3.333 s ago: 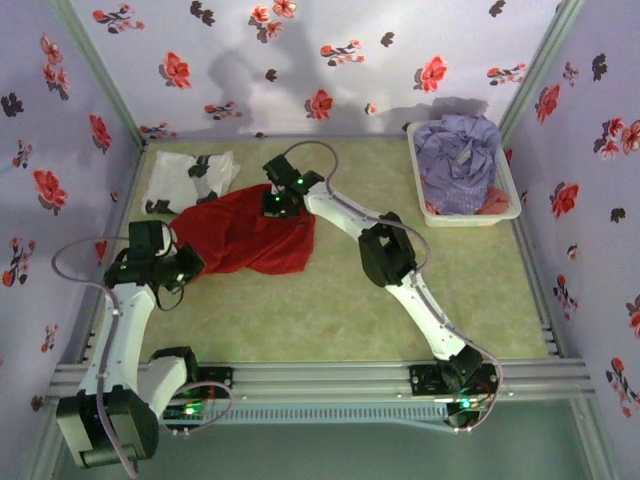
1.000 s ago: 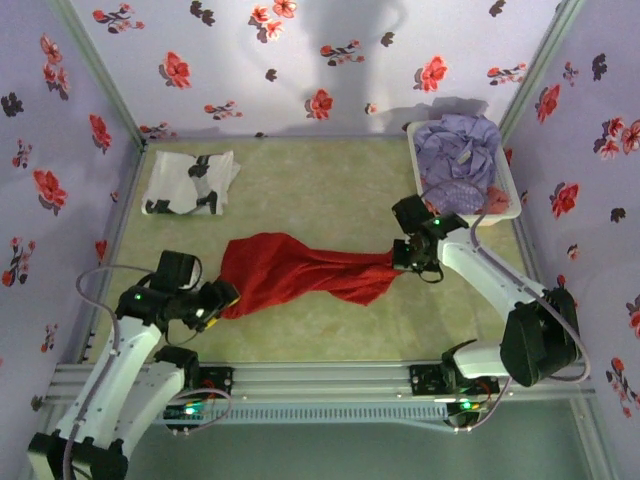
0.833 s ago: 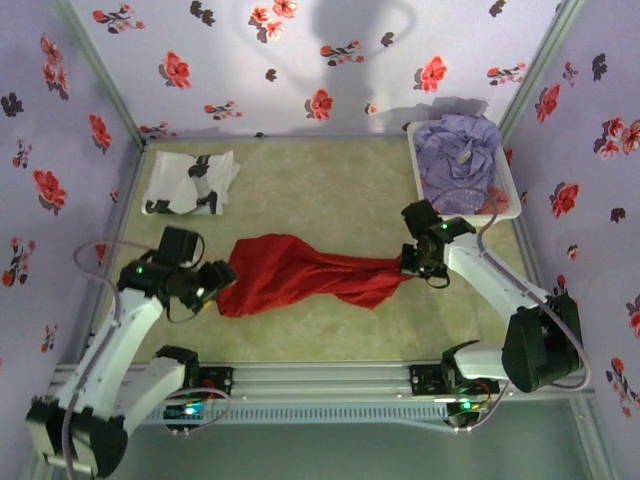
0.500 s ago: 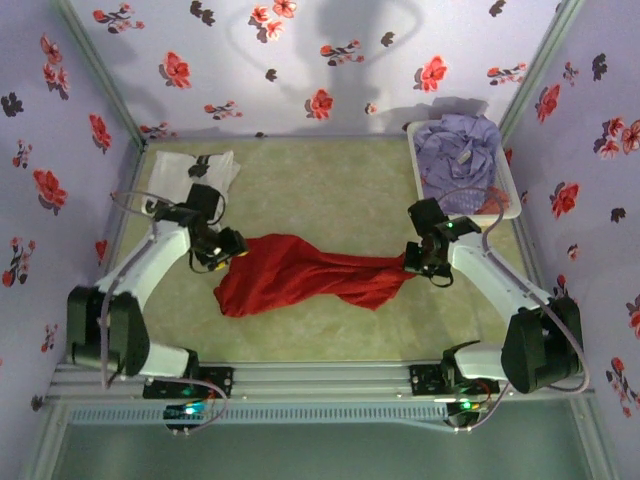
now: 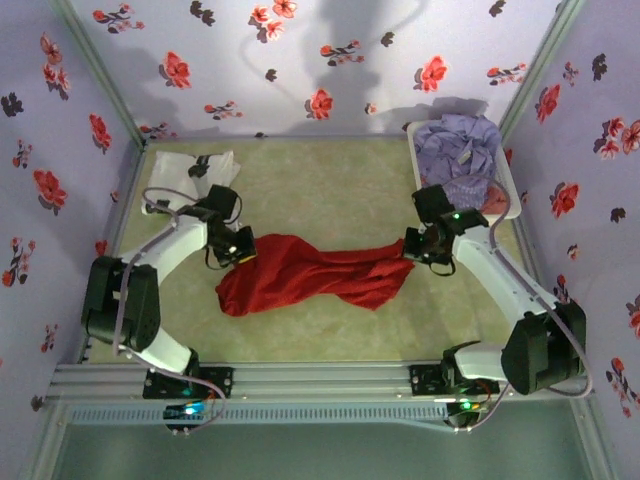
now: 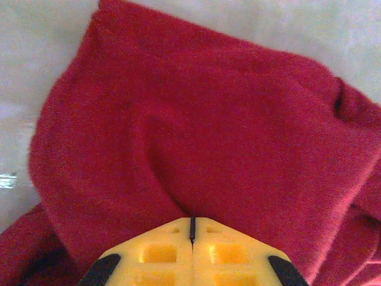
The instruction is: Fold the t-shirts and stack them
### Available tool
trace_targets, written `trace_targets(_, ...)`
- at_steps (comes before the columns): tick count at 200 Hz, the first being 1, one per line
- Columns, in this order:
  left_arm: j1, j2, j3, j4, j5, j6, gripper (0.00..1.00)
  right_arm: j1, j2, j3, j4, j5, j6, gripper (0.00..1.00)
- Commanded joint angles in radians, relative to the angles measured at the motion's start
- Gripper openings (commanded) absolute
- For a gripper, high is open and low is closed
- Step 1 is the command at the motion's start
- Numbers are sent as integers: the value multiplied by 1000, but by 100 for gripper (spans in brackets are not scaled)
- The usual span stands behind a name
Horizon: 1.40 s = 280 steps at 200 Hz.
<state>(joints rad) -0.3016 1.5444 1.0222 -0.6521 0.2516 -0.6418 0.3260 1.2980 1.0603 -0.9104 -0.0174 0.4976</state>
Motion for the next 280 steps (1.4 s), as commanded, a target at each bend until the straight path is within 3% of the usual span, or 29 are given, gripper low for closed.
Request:
trace_targets(1,47,-96,109,-54,-30,45,0,-6,-39,92,-44,-35,-23,0)
trace_targets(30,147,-130,396,-221,-48,146,0,-7,-48,299,-53,-112,-48,0)
trace_targets(64,254,-113,784,-427,-49,251,0,-8,-6,606,-150,-102,-125,0)
trace_targets(92,333,-164,890,-491,-42,270,0,-7,-80,619,-219,-100,-168,0)
trace_targets(115,356,-246,787,-512,-21,271,0,-8,-223,444,-269,-130,-123,0)
trace_targets(141,356,-356,476,-449,44,226,0,-8,-334,182,-230,-196,-18,0)
trace_targets(156,354,-403,281,-379,115,158,0,-8,-307,79,-223,-182,41,2)
trace_targets(160,353,-410,222,-356,140,139,0,-8,-293,60,-221,-150,60,7)
trace_targets(173,346,-430,64,-242,200,60,0,-13,-241,32,-184,-42,94,8)
trace_targets(192,332,-453,-116,-86,199,-8,0,-59,-130,30,-24,-97,56,22)
trace_targets(207,333,-435,-153,-43,161,-11,0,-100,38,162,-99,-129,18,37)
trace_targets(221,333,-404,-142,-43,160,3,0,-99,113,232,-130,-115,-4,39)
trace_targets(244,331,-385,-120,-44,163,11,0,-84,98,217,-97,-119,-11,40)
trace_targets(280,331,-383,-125,-49,162,15,0,62,69,112,-109,-23,59,40)
